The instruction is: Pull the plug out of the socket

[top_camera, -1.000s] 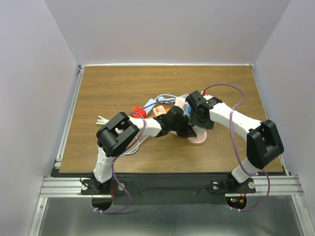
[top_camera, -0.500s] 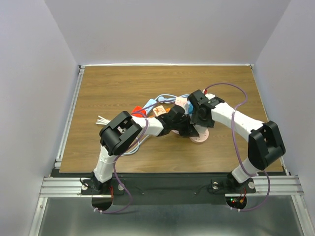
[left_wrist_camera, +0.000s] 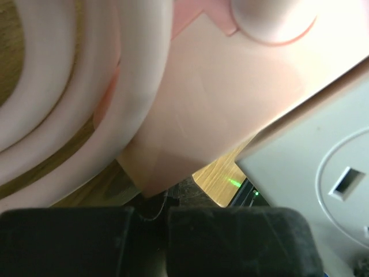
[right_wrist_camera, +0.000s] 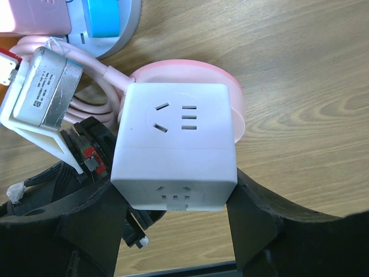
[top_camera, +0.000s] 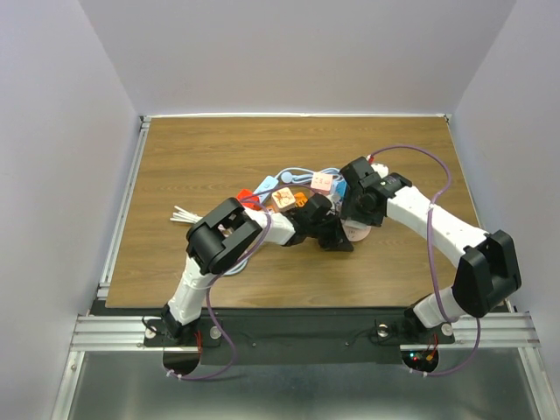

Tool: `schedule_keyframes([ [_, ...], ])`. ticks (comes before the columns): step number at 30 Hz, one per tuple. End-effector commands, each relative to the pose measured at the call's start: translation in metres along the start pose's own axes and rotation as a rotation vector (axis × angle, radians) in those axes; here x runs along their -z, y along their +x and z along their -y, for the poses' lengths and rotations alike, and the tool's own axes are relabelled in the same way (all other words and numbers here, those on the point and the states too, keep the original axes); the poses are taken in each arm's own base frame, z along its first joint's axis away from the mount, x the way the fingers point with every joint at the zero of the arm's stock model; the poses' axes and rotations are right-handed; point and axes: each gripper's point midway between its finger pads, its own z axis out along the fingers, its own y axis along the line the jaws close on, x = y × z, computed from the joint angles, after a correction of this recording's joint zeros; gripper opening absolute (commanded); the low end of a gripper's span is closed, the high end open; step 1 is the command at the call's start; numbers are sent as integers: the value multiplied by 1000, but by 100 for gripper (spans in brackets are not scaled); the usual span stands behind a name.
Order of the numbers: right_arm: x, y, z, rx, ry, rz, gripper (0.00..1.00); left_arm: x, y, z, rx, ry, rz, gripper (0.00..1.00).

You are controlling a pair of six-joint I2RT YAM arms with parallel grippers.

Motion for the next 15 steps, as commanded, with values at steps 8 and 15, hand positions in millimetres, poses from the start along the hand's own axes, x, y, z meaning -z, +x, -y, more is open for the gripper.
schedule_keyframes([
  [8,36,-21,-38,-33,-165,13,0,91,-27,58,0,21,209,0],
  [15,16,4,-49,-2,-211,-155,0,129,-27,95,-27,100,240,0],
])
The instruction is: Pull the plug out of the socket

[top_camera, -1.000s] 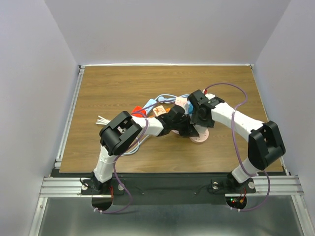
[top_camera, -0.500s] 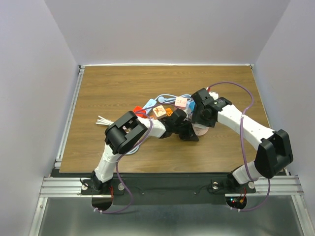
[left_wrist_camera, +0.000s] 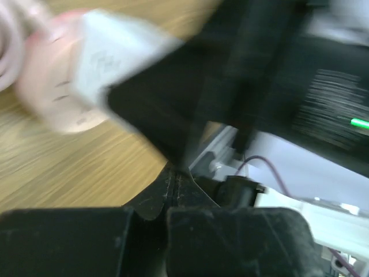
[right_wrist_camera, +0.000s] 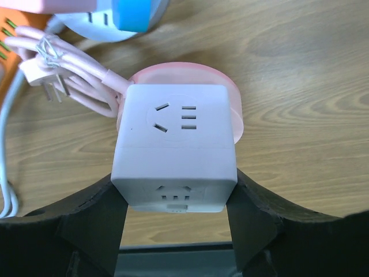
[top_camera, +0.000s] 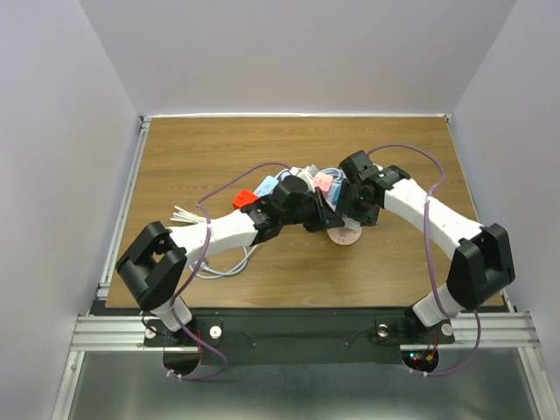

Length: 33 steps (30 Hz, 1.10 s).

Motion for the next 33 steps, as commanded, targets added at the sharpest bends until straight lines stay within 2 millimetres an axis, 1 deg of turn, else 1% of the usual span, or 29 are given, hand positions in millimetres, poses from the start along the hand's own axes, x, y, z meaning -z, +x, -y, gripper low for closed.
schedule_keyframes([
  [1,-1,3,-29,19,-120,-75,0,7,-2,10,-6,24,12,0],
  [2,-2,9,-33,20,-139,-106,0,7,-1,9,-6,20,12,0],
  [3,-3,11,-33,22,-141,-118,0,6,3,1,0,5,3,0],
  [6,-7,16,-36,30,-150,-148,0,3,14,-15,12,-22,-32,0],
  [9,-11,21,-36,31,-152,-182,0,2,22,-25,8,-30,-56,0],
  [12,-18,21,-34,35,-134,-187,1,-3,27,-37,-5,-53,-73,0],
  [13,-19,19,-33,37,-132,-183,3,-5,29,-39,-10,-56,-82,0],
  [14,-19,18,-33,43,-128,-178,9,-8,30,-45,-12,-68,-87,0],
  [15,-19,14,-33,46,-122,-162,24,-10,32,-45,-20,-64,-94,0],
  [16,-19,12,-33,49,-118,-156,32,-13,33,-50,-22,-72,-101,0],
  [17,-18,8,-34,55,-119,-142,52,-15,32,-52,-25,-75,-99,0],
  [20,-16,3,-35,62,-119,-124,72,-22,34,-61,-28,-91,-103,0],
  [21,-16,2,-36,63,-117,-118,81,-24,34,-63,-29,-90,-101,0],
  [22,-16,-1,-37,65,-116,-112,84,-28,36,-69,-26,-101,-106,0],
  [23,-17,-1,-37,63,-115,-111,86,-30,38,-71,-27,-104,-111,0],
  [25,-20,-3,-36,67,-102,-109,93,-34,36,-76,-27,-109,-106,0],
  [26,-24,-2,-36,75,-95,-115,94,-39,38,-83,-26,-123,-111,0],
  [27,-26,-1,-35,78,-91,-120,95,-42,37,-84,-25,-122,-110,0],
  [29,-32,-5,-30,83,-59,-102,95,-48,40,-93,-19,-138,-122,0],
  [33,-38,-3,-30,89,-47,-112,90,-52,38,-105,-8,-165,-118,0],
])
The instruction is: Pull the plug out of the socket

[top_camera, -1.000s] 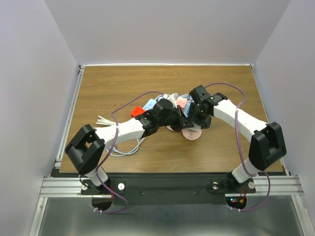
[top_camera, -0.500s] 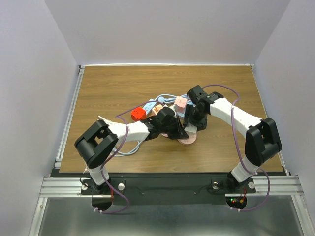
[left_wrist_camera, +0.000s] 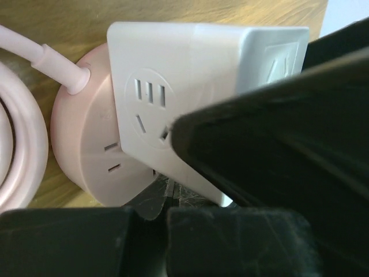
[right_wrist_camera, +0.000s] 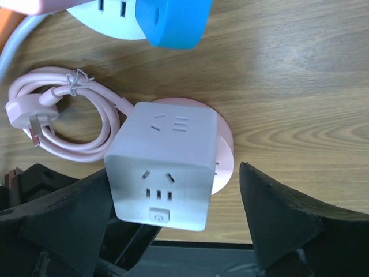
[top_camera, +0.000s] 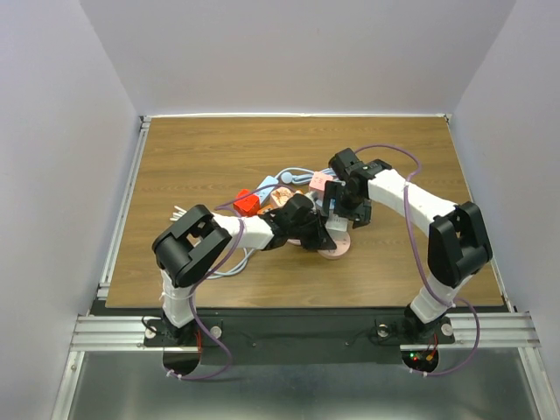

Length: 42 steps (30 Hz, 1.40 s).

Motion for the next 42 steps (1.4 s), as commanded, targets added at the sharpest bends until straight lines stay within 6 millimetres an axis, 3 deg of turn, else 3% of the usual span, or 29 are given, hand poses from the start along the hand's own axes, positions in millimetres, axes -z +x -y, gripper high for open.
schedule_keyframes([
  [1,-1,-10,-10,16,-21,35,89,-9,-6,-16,-18,-36,24,0],
  [4,-7,-7,-8,15,-20,27,83,-9,-9,-22,-5,-40,37,0],
  [9,-16,0,-14,20,-49,-11,52,-16,-10,-28,5,-53,26,0],
  [15,-17,12,-18,51,-92,-64,50,-30,-7,-47,29,-87,-6,0],
  [16,-18,15,-18,63,-99,-80,45,-32,-6,-52,32,-96,-10,0],
  [17,-20,20,-17,66,-103,-98,37,-33,-7,-55,36,-101,-9,0],
  [18,-19,23,-18,67,-116,-111,14,-35,-7,-57,38,-106,-9,0],
  [19,-18,25,-19,70,-122,-119,0,-37,-6,-64,48,-119,-16,0],
  [21,-8,24,-23,76,-153,-108,0,-39,-4,-70,55,-130,-24,0],
  [27,49,-5,-46,59,-240,8,0,-45,7,-92,76,-167,-61,0],
  [42,89,-9,-59,19,-315,24,0,-52,19,-109,87,-198,-102,0],
])
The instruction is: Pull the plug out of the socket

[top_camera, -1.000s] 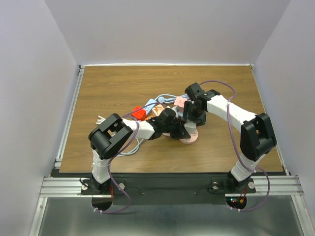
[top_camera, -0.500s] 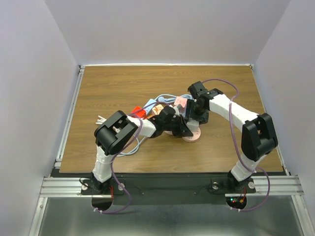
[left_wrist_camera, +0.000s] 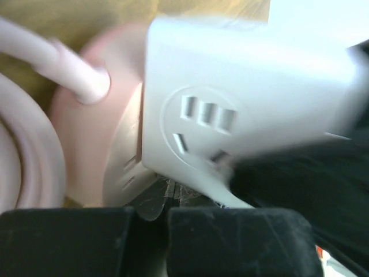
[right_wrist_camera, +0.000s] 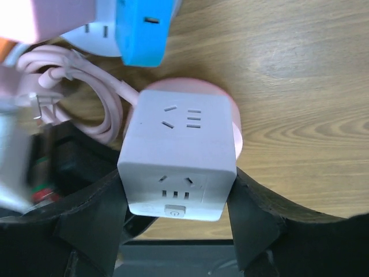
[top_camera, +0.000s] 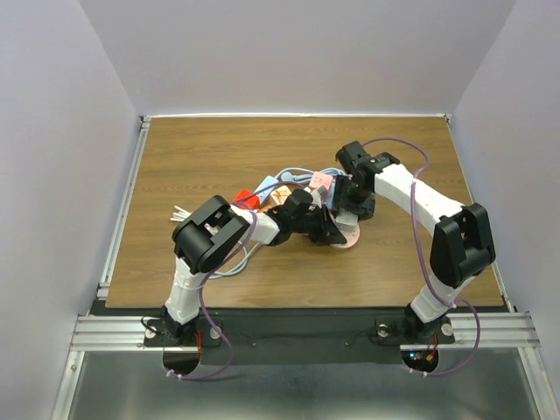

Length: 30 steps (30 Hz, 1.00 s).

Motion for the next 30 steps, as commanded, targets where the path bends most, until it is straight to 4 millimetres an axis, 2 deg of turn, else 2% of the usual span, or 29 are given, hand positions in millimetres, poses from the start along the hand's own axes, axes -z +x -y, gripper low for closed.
schedule_keyframes([
  [1,86,4,-73,22,-361,14,1,0,33,-125,92,-396,-29,0],
  [5,92,1,-72,17,-364,31,0,-1,34,-127,96,-400,-32,0],
  [9,78,5,-64,18,-319,17,1,0,33,-122,99,-388,-32,0],
  [13,61,4,-49,24,-237,32,0,10,23,-86,73,-323,4,0],
  [14,56,4,-47,25,-220,28,0,19,16,-66,50,-291,33,0],
  [17,45,6,-41,27,-190,12,0,36,6,-40,27,-273,87,0],
  [19,35,7,-36,34,-162,4,0,56,-6,0,9,-202,149,0],
  [22,27,6,-28,42,-122,9,0,73,-15,28,-6,-157,202,0],
  [24,27,4,-25,52,-109,21,0,78,-18,38,-12,-147,212,0],
  [27,35,-2,-26,94,-120,50,26,79,-23,55,-36,-120,212,0],
  [28,37,-5,-27,104,-126,59,45,80,-26,62,-44,-110,216,0],
  [30,48,-11,-32,154,-153,89,60,77,-28,63,-51,-111,216,0],
])
